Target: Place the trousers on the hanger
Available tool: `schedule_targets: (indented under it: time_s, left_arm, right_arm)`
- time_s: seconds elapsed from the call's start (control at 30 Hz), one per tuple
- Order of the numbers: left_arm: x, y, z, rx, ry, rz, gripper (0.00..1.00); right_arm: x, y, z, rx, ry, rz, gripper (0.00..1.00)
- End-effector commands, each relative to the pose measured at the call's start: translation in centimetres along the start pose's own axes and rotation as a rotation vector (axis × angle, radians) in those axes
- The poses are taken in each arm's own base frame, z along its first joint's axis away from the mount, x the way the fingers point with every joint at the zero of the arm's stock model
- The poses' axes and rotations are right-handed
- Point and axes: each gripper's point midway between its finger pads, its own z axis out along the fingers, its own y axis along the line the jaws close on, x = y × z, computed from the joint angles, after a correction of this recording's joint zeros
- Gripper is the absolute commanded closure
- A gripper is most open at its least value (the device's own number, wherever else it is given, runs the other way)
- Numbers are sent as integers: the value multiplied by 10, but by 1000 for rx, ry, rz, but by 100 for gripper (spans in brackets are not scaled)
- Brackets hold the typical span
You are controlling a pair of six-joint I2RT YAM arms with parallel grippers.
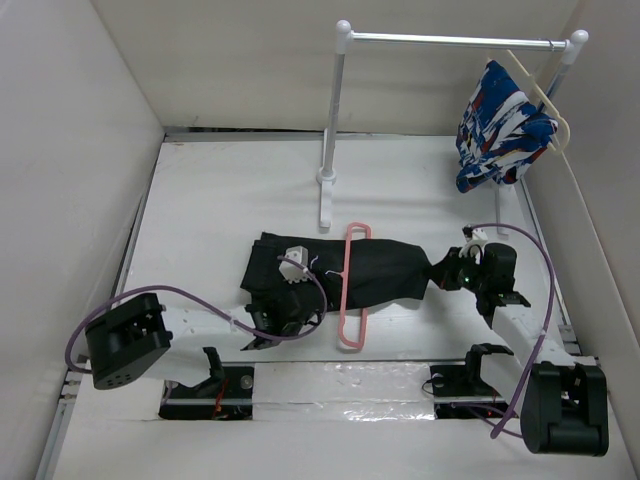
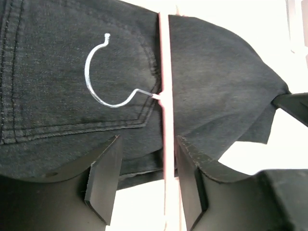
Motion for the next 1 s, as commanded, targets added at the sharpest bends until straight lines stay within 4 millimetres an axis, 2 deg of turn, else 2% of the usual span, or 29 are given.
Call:
schedule_targets:
  time_s: [0.0, 0.13, 0.33, 0.6, 0.7, 0.73, 0.87, 0.97]
  left_arm:
    - [2, -16, 2, 106, 61, -34, 57]
    - [-3, -25, 11, 131, 76, -60, 59]
    - [-1, -43, 15, 190, 96, -43, 65]
    - [10, -51, 34, 177, 114, 1, 68]
    - [16, -46, 42, 143, 116, 25, 71]
    - [12, -46, 46, 137, 105, 20, 72]
    - [15, -42, 51, 114, 98, 23, 83]
    - [14, -36, 53, 87, 84, 22, 97]
  right_arm:
    - [-37, 6, -1, -8, -103, -85, 100]
    - [-34, 7, 0, -18, -97, -83, 100]
    - [-34, 7, 0, -23, -99, -86, 100]
    - [-33, 8, 1, -32, -98, -86, 100]
    - [-32, 9, 0, -34, -96, -85, 100]
    - [-32, 9, 0, -32, -96, -84, 100]
    - [-32, 9, 0, -32, -97, -85, 100]
    - [-31, 7, 0, -25, -99, -78, 100]
